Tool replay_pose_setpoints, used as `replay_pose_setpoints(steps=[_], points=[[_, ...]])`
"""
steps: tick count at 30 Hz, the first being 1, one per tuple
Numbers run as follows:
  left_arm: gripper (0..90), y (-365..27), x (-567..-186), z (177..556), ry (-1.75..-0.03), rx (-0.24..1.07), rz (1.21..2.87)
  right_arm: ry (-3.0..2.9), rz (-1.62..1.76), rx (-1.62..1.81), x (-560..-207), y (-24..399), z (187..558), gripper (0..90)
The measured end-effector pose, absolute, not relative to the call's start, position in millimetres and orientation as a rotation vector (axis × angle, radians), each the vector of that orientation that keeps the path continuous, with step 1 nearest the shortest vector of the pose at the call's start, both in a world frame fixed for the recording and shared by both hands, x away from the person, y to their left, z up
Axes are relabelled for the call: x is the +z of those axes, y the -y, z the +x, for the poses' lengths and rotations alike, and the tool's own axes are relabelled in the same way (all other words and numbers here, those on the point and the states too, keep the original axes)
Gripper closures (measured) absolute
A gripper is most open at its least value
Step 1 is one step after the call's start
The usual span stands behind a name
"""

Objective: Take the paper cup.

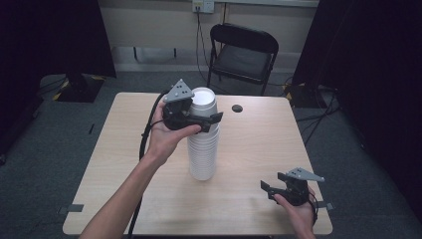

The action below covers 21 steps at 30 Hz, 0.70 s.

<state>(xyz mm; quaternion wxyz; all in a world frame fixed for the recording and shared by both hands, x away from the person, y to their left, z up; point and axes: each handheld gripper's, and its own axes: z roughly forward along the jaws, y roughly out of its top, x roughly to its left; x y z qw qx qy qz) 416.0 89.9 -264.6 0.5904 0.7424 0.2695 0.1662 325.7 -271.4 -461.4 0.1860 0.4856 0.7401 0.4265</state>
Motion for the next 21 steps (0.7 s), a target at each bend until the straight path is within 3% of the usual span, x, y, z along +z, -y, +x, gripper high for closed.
replay_pose_setpoints(steps=[21], points=[[17.2,-97.0,-244.1,417.1,-0.609,0.397,1.679,-2.085,1.367,1.196,-461.8,269.9,326.2,20.7]])
